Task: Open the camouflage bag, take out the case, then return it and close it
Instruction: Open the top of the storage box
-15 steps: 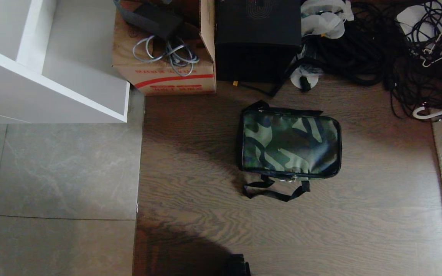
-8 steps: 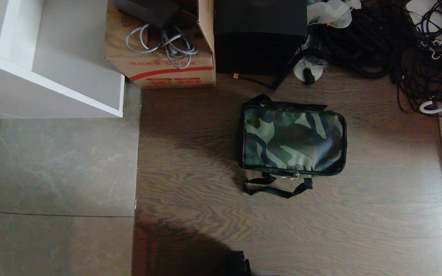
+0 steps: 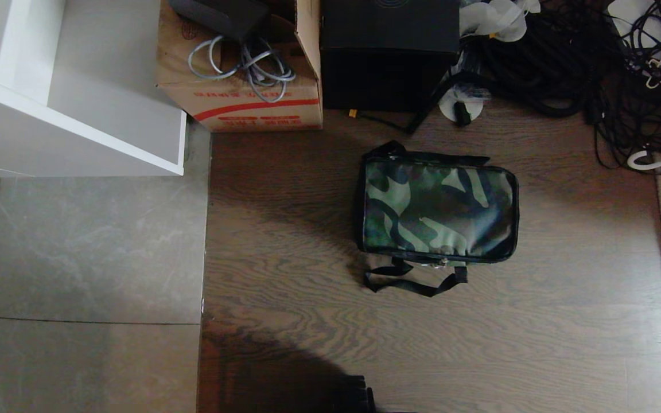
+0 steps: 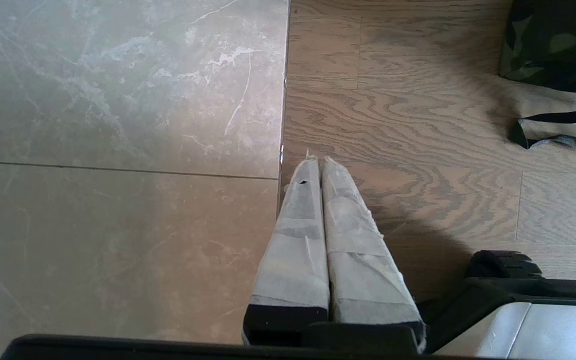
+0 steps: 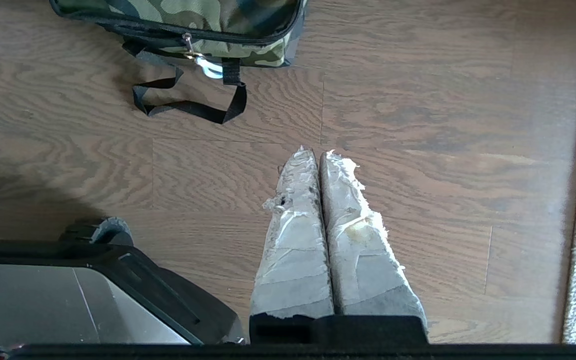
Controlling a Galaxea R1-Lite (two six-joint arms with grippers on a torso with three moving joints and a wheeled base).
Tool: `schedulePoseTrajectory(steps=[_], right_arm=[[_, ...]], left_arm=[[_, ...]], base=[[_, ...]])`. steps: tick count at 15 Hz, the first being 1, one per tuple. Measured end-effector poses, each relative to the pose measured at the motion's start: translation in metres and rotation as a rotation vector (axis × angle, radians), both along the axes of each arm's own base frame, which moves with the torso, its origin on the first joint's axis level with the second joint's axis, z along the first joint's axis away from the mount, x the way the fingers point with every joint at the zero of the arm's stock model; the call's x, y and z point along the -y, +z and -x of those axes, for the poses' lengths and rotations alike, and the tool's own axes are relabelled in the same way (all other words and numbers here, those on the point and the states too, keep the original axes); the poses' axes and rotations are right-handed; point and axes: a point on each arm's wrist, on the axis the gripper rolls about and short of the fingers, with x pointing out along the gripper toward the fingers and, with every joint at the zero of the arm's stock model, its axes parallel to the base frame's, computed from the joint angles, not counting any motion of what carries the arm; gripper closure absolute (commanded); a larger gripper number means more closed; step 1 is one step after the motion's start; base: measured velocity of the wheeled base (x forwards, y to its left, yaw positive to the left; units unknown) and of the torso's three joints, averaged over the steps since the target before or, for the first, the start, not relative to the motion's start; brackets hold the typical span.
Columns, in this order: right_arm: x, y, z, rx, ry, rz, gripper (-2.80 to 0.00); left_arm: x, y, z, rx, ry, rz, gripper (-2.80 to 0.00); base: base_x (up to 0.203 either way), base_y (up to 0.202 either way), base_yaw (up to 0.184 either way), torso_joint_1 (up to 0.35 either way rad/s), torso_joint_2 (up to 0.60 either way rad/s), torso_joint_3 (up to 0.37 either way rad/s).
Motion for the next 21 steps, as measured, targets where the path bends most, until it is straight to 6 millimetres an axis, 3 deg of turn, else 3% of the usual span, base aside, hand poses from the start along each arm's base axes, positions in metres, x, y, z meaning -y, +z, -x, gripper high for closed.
schedulePoseTrajectory(steps=[21], right_arm=[[0.0000, 0.0000, 0.0001, 0.001, 0.000, 0.004, 0.00]], left_arm=[[0.0000, 0.0000, 0.0000, 0.000, 0.000, 0.000, 0.00]], base=[[0.000, 0.000, 0.000, 0.000, 0.00, 0.000]])
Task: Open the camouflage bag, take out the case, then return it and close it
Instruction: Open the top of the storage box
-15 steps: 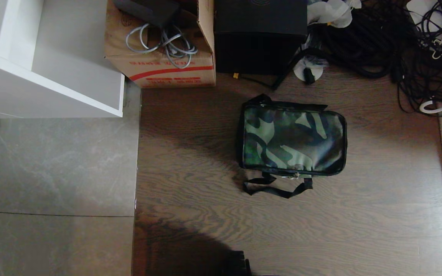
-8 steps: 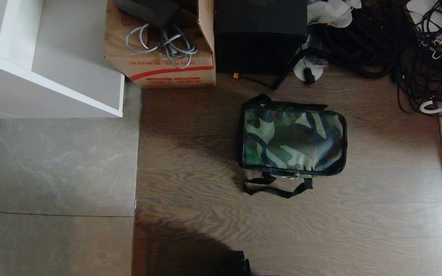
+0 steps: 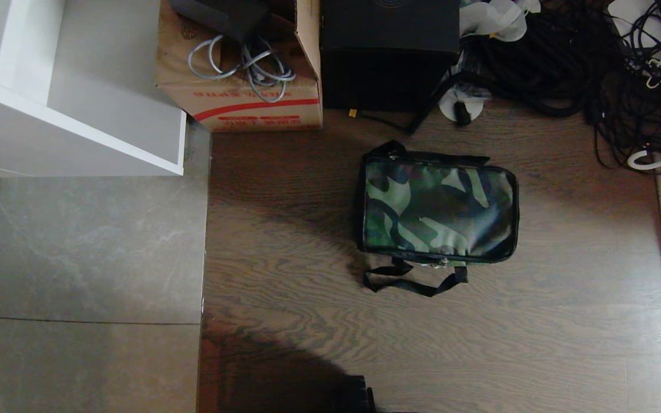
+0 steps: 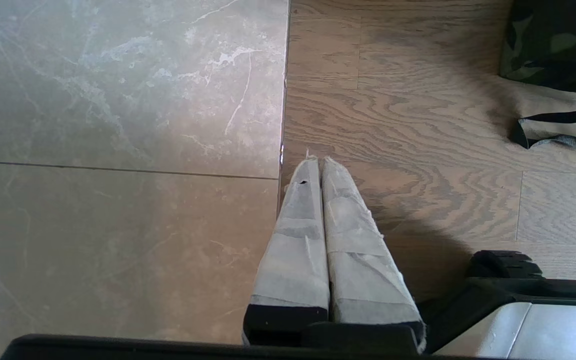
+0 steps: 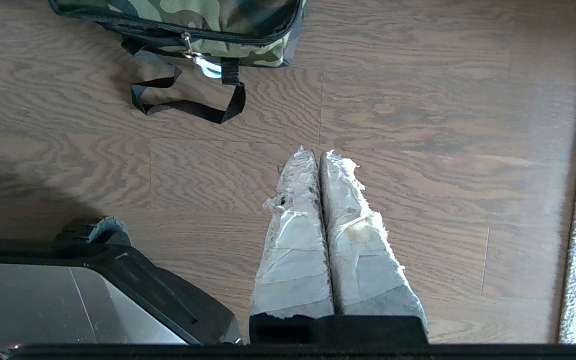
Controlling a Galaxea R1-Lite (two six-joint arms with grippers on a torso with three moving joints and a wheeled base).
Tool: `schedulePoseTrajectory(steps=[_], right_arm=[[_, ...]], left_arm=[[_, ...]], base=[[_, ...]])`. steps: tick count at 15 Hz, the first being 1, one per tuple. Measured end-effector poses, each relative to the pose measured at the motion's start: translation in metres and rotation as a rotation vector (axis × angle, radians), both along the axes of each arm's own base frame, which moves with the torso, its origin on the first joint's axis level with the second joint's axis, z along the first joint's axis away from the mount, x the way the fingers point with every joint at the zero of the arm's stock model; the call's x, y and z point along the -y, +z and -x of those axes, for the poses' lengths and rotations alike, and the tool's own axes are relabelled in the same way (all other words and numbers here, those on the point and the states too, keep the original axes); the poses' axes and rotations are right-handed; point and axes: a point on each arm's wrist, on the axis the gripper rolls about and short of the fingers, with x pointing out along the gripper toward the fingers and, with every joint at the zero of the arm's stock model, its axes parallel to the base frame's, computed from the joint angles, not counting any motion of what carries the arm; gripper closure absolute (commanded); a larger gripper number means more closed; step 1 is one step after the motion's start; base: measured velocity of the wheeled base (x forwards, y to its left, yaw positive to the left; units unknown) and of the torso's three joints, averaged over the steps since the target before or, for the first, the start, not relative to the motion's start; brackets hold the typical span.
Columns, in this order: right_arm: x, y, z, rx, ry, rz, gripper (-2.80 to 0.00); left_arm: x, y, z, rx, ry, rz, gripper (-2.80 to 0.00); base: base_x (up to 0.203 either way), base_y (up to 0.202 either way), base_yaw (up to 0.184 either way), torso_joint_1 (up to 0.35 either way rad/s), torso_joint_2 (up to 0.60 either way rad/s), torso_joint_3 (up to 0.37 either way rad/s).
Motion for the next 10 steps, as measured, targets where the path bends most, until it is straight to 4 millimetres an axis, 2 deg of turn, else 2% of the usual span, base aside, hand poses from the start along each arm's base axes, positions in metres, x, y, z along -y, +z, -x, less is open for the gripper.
schedulePoseTrajectory(steps=[3, 5, 7, 8, 10], right_arm=[[0.000, 0.003, 0.002, -0.022, 0.001, -0.001, 0.00], [0.000, 0.027, 0.012, -0.024, 0.008, -0.005, 0.00], [-0.001, 0.053, 0.023, -0.099, 0.046, -0.036, 0.00], [-0.001, 0.063, 0.024, -0.176, 0.070, -0.065, 0.00], [-0.002, 0.081, 0.013, -0.336, 0.095, -0.114, 0.00]], left_arm=[[0.000, 0.000, 0.000, 0.000, 0.000, 0.000, 0.00], [0.000, 0.000, 0.000, 0.000, 0.001, 0.000, 0.00], [0.000, 0.000, 0.000, 0.000, 0.000, 0.000, 0.00], [0.000, 0.000, 0.000, 0.000, 0.000, 0.000, 0.00], [0.000, 0.000, 0.000, 0.000, 0.000, 0.000, 0.00]], base=[[0.000, 0.000, 0.000, 0.000, 0.00, 0.000], [0.000, 0.000, 0.000, 0.000, 0.00, 0.000], [0.000, 0.000, 0.000, 0.000, 0.00, 0.000], [0.000, 0.000, 0.000, 0.000, 0.00, 0.000], [0.000, 0.000, 0.000, 0.000, 0.00, 0.000]])
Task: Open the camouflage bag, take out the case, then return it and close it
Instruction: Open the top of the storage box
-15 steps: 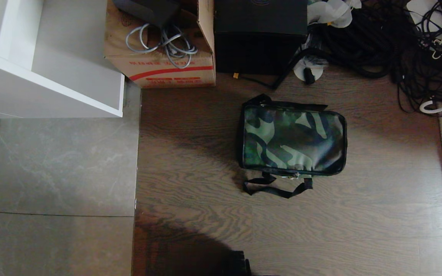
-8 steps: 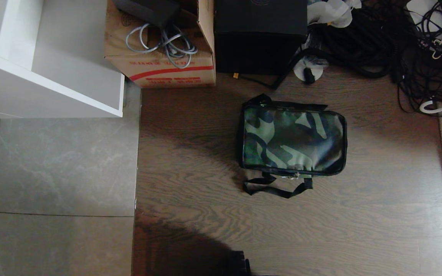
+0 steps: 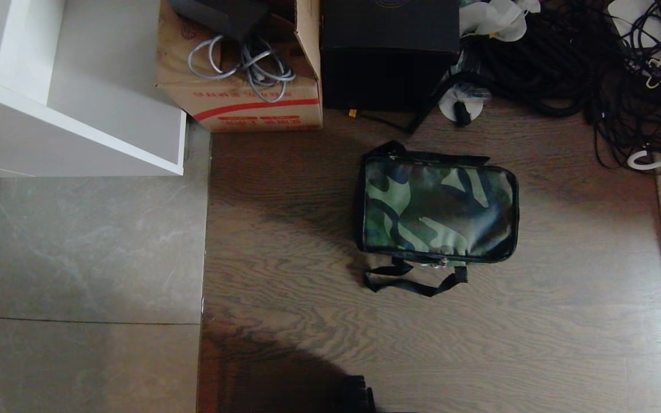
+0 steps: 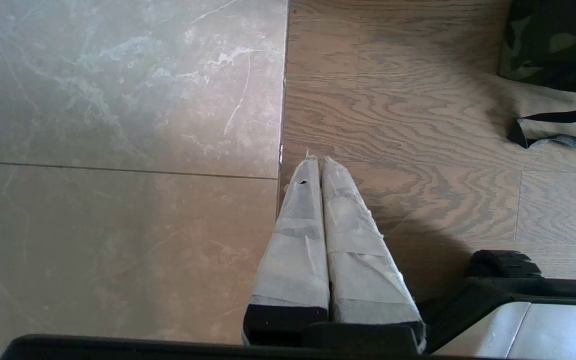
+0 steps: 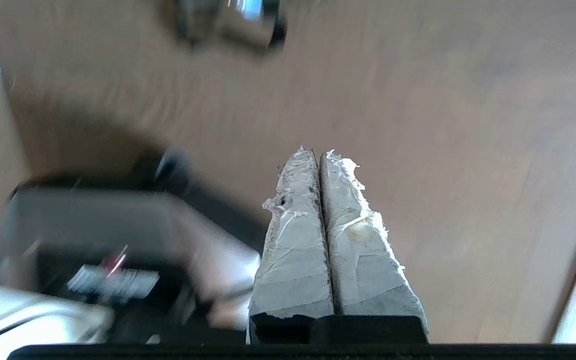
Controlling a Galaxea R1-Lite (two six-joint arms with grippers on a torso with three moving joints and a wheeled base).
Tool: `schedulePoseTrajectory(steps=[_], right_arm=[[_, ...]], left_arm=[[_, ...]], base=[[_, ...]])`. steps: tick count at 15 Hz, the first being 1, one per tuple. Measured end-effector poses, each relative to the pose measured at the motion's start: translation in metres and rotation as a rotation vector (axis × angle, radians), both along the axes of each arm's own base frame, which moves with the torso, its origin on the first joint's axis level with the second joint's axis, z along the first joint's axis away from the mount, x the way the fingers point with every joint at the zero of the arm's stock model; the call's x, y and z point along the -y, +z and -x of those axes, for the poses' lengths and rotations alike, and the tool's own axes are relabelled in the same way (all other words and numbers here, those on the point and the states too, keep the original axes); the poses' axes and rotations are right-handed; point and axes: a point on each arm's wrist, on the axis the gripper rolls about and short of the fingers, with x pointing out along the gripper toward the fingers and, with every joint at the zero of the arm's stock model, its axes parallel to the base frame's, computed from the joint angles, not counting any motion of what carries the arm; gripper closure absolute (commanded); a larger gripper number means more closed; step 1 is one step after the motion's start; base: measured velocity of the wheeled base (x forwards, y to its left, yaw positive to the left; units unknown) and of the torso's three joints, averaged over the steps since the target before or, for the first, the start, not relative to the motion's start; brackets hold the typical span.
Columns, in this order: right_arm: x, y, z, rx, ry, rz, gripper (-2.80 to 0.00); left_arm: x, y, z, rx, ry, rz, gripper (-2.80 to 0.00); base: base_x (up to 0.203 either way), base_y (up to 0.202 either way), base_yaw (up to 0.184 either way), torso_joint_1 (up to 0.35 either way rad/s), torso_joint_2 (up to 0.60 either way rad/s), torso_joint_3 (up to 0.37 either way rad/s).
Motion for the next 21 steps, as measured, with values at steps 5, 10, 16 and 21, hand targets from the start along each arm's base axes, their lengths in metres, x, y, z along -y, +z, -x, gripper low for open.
schedulePoseTrajectory(steps=[5, 10, 16, 21], right_arm=[[-0.006, 0.029, -0.093, -0.307, 0.083, -0.051, 0.00], [-0.021, -0.002, -0.216, -0.412, 0.143, -0.062, 0.00], [-0.073, -0.048, -0.290, -0.314, 0.371, -0.075, 0.00], [-0.103, -0.071, -0.307, -0.322, 0.502, -0.048, -2.80]], left_arm=[[0.000, 0.000, 0.000, 0.000, 0.001, 0.000, 0.00], [0.000, 0.000, 0.000, 0.000, 0.000, 0.000, 0.00], [0.000, 0.000, 0.000, 0.000, 0.000, 0.000, 0.00], [0.000, 0.000, 0.000, 0.000, 0.000, -0.001, 0.00]], base=[[0.000, 0.000, 0.000, 0.000, 0.00, 0.000], [0.000, 0.000, 0.000, 0.000, 0.00, 0.000], [0.000, 0.000, 0.000, 0.000, 0.00, 0.000], [0.000, 0.000, 0.000, 0.000, 0.00, 0.000]])
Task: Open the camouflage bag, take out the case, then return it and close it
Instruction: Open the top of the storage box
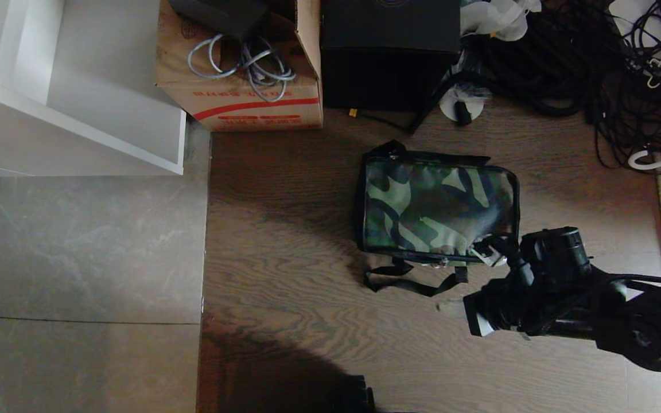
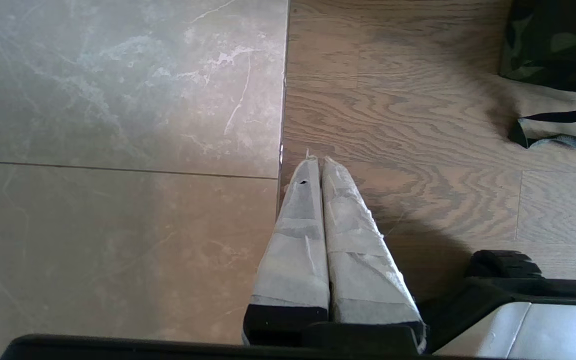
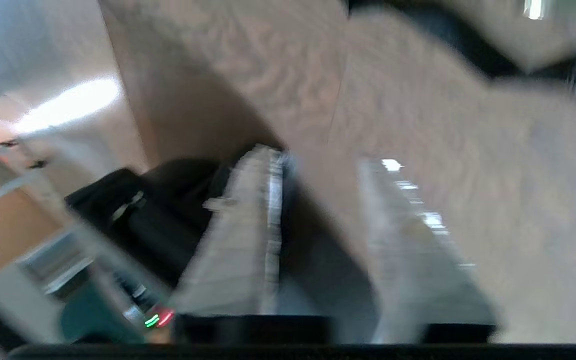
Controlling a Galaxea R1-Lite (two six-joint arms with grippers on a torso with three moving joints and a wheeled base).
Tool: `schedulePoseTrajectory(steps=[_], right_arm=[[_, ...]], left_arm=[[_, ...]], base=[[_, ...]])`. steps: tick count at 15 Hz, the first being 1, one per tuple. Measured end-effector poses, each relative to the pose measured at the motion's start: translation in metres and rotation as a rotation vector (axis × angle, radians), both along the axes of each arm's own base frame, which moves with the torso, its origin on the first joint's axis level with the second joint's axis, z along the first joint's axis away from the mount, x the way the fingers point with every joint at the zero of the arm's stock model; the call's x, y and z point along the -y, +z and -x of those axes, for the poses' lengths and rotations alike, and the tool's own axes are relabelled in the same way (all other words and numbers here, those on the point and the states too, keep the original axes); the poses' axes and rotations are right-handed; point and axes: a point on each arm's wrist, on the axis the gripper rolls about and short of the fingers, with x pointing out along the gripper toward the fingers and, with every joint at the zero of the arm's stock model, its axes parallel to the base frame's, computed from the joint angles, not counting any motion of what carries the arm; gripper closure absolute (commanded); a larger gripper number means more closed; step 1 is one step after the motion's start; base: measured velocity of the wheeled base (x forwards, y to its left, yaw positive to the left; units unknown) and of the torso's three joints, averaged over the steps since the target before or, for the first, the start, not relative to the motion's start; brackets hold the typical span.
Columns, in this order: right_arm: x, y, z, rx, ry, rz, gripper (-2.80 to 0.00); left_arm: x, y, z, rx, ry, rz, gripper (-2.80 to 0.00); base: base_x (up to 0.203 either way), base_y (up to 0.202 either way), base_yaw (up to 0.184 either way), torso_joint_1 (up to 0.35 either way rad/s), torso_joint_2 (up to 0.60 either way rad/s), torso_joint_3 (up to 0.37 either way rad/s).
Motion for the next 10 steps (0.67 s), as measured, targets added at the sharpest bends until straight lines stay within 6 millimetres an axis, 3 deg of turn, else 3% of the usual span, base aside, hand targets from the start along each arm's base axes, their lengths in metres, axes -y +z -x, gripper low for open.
schedulePoseTrajectory(steps=[3, 6, 10], right_arm=[[-0.007, -0.014, -0.016, 0.047, 0.005, 0.070, -2.80], [-0.012, -0.024, -0.039, 0.108, -0.126, 0.181, -2.80], [-0.020, -0.026, -0.057, 0.191, -0.163, 0.155, -2.80]], left_arm=[[0.000, 0.000, 0.000, 0.000, 0.000, 0.001, 0.00], [0.000, 0.000, 0.000, 0.000, 0.000, 0.001, 0.00], [0.000, 0.000, 0.000, 0.000, 0.000, 0.001, 0.00]], base=[[0.000, 0.000, 0.000, 0.000, 0.00, 0.000], [0.000, 0.000, 0.000, 0.000, 0.00, 0.000], [0.000, 0.000, 0.000, 0.000, 0.00, 0.000]])
